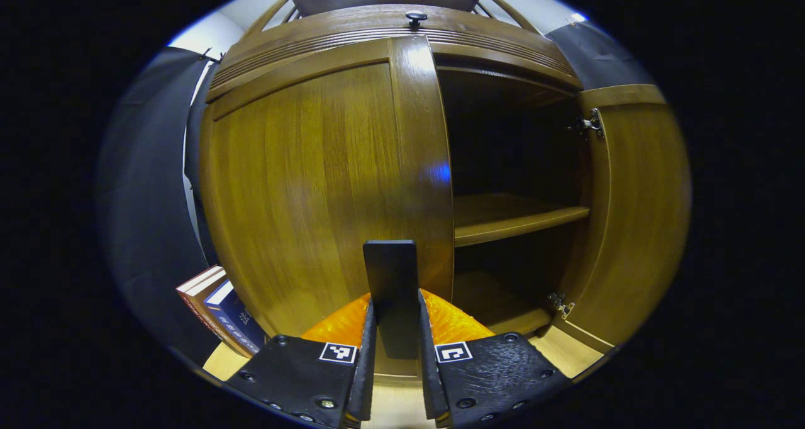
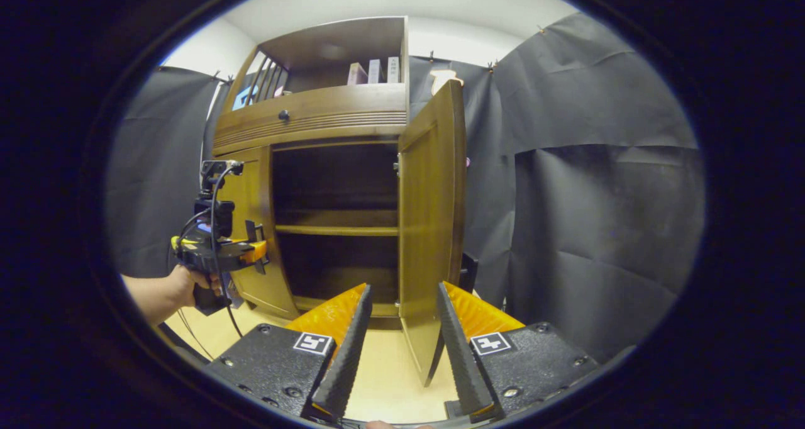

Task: Open the right door of the double-door shoe cabinet with the right hand, and open the left door with the left hand.

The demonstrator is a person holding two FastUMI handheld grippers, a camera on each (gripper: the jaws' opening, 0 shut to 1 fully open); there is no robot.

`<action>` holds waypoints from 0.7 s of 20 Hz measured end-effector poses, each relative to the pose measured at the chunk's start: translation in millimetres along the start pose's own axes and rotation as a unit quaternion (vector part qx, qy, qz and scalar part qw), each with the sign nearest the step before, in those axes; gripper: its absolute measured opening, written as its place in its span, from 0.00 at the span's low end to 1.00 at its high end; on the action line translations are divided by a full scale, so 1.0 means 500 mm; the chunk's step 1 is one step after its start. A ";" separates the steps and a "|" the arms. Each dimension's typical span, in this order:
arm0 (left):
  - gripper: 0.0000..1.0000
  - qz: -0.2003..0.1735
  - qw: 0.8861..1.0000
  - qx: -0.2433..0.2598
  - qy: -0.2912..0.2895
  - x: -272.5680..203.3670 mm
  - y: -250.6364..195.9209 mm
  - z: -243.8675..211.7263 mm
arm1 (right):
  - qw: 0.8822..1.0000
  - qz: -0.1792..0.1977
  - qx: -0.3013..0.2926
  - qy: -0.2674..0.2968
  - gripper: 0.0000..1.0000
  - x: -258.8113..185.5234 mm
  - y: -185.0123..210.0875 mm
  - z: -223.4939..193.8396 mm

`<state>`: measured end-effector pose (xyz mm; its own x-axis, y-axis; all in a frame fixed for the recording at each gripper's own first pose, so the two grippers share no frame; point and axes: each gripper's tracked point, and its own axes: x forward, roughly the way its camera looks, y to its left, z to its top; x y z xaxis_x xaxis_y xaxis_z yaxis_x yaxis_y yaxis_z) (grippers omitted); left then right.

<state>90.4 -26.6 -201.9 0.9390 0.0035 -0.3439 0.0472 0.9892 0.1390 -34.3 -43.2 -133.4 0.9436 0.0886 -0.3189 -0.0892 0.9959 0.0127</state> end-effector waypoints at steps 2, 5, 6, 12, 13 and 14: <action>0.31 0.006 1.000 0.005 0.002 -0.019 0.007 -0.004 | 1.000 0.008 -0.001 -0.001 0.68 -0.001 0.004 0.000; 0.31 0.015 1.000 0.003 0.003 -0.046 0.016 -0.009 | 1.000 0.019 -0.001 -0.002 0.68 -0.002 0.008 0.002; 0.39 0.018 1.000 0.003 0.003 -0.054 0.019 -0.011 | 1.000 0.024 -0.001 -0.003 0.68 -0.001 0.012 0.003; 0.39 0.043 0.999 -0.003 0.005 -0.109 0.047 -0.023 | 0.998 0.056 -0.010 -0.001 0.68 0.003 0.031 -0.002; 0.37 0.048 0.999 -0.005 0.005 -0.116 0.051 -0.024 | 0.998 0.062 -0.012 -0.001 0.66 0.004 0.034 -0.001; 0.37 0.053 0.999 -0.007 0.006 -0.124 0.056 -0.026 | 0.998 0.067 -0.012 -0.001 0.68 0.004 0.037 -0.001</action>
<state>28.9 3.0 -188.8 0.9346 0.1095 -0.3384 -0.0568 0.9852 0.1617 -34.2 -24.7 -134.5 0.9234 0.2216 -0.3134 -0.2230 0.9743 0.0317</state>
